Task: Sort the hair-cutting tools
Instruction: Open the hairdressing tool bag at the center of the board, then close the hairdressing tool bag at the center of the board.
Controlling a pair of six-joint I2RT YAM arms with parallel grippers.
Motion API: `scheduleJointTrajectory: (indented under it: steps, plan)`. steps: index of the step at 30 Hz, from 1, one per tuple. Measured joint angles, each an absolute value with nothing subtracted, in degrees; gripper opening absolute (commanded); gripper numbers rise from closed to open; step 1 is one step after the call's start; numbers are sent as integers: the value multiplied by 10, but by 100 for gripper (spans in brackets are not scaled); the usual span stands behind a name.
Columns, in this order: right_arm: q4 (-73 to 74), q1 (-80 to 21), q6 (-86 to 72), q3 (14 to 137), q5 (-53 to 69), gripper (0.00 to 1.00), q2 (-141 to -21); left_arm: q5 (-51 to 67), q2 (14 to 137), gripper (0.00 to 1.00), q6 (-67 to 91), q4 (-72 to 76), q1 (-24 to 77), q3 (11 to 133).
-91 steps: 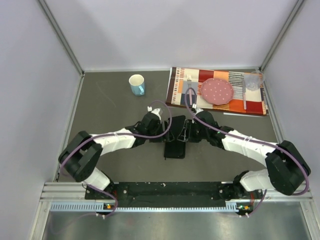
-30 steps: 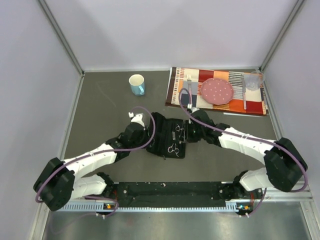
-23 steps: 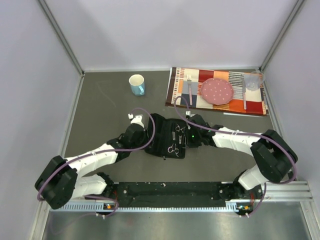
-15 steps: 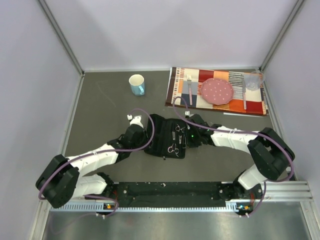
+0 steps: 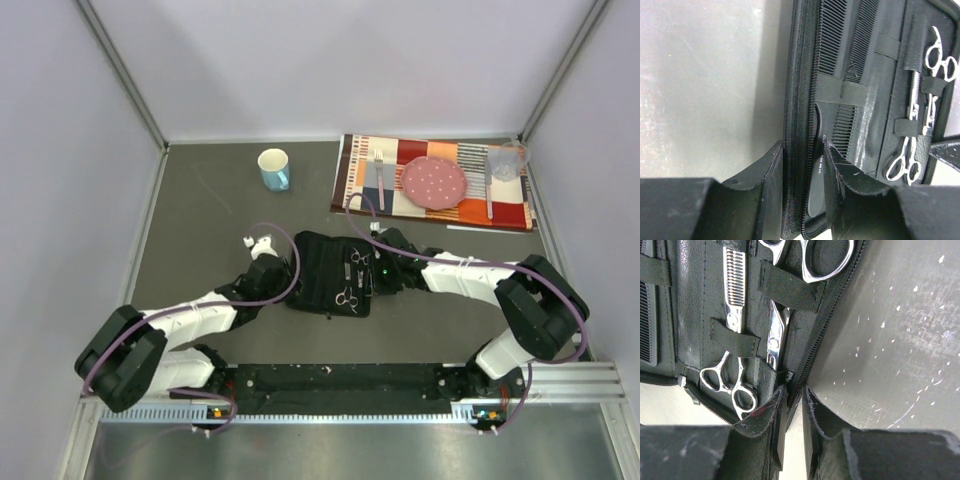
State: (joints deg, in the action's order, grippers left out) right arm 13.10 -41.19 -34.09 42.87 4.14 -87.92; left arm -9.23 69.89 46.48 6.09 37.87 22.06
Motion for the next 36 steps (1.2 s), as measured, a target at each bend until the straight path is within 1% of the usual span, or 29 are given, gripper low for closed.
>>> scheduleJointTrajectory:
  steps: [6,9,13,14,16,17,18,21,22,24,25,27,28,31,36]
  plan:
    - [131,-412,-341,429,41,16,-879,-92,729,33,494,80,371,221]
    - [131,-412,-342,429,42,17,-878,-85,725,35,492,78,368,222]
    - [132,-412,-342,429,41,17,-876,-63,687,45,465,53,368,234]
    - [133,-412,-342,429,41,17,-876,-51,675,51,456,47,368,238]
    - [133,-412,-342,430,41,19,-875,-18,650,58,435,39,370,244]
    - [135,-412,-342,431,41,20,-875,2,635,64,426,39,371,248]
    - [135,-412,-343,432,41,21,-875,25,623,66,416,39,372,252]
    - [136,-413,-345,432,39,31,-871,91,604,71,390,53,373,265]
    - [136,-413,-346,432,34,36,-867,116,604,72,382,62,374,269]
    - [144,-413,-350,432,17,44,-853,157,612,72,369,80,374,273]
    - [151,-413,-352,432,6,51,-839,175,620,72,364,91,375,274]
    - [170,-413,-357,433,-22,55,-801,204,642,72,358,111,375,274]
    - [177,-413,-361,433,-34,58,-782,215,654,68,358,120,376,275]
    - [198,-413,-363,433,-72,59,-711,239,697,57,360,149,378,279]
    - [218,-413,-362,431,-87,59,-613,268,758,56,370,190,384,296]
